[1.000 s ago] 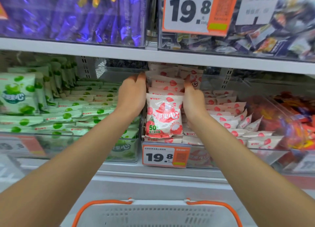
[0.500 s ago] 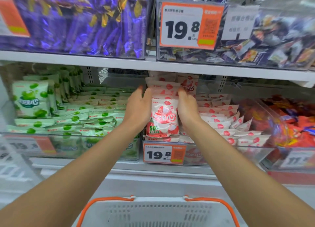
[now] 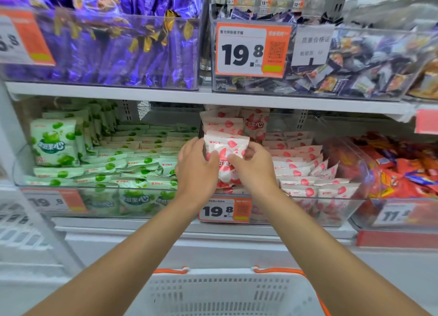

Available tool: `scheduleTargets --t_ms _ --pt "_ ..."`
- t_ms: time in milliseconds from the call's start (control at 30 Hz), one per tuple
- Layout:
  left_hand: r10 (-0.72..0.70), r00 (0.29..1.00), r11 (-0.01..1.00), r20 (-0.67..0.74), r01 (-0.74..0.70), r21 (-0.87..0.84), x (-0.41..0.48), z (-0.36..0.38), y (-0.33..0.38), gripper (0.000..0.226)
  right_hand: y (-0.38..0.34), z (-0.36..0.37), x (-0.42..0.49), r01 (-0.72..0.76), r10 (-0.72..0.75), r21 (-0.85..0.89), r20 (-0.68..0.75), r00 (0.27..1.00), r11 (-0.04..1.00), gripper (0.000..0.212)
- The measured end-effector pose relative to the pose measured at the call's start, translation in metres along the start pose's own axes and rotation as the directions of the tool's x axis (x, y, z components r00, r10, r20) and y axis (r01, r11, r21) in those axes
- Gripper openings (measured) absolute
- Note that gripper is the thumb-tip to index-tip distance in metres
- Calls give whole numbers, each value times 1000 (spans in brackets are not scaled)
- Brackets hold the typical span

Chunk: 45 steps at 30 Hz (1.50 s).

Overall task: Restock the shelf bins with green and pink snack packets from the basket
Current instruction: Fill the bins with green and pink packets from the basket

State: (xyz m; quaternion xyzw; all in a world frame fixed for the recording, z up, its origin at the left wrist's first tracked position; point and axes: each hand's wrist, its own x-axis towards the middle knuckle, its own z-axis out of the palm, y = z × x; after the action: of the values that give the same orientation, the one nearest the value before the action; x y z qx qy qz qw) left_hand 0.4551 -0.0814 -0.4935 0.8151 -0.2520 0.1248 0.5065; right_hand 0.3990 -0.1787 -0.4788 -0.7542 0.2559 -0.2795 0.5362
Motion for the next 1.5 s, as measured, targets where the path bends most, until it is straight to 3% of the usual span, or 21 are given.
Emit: scheduleTargets --t_ms 33,100,233,367,467,700,933,1100,1333,1500 --pt "8 1000 1000 2 -8 -25 3 1 -1 8 -2 0 0 34 -33 24 -14 999 999 21" --pt "-30 999 991 34 34 -128 15 3 2 26 -7 0 5 60 -59 77 -7 998 995 27" --pt "-235 964 963 128 249 -106 35 9 11 38 -17 5 17 -136 123 102 119 985 986 42" --pt "-273 949 952 154 290 -97 40 9 13 36 -18 15 17 -238 212 210 139 967 948 64" --pt "-295 939 941 176 317 -118 42 8 13 48 -21 20 19 -287 262 241 132 956 927 77" --pt "-164 968 939 190 212 -270 40 2 5 58 -15 15 19 -110 106 225 29 994 968 57" --pt "-153 964 960 216 197 -199 49 7 -4 69 -19 36 28 -167 166 252 28 986 953 84" --pt "-107 982 983 159 128 -132 42 8 -16 84 -18 37 31 -145 140 202 35 989 969 63" --pt "-4 978 998 -210 16 54 20 13 -7 76 -10 21 36 -80 82 131 -7 997 988 49" --pt "54 980 988 -191 -25 152 13 21 -11 69 13 -12 76 -60 57 -23 -137 989 998 25"
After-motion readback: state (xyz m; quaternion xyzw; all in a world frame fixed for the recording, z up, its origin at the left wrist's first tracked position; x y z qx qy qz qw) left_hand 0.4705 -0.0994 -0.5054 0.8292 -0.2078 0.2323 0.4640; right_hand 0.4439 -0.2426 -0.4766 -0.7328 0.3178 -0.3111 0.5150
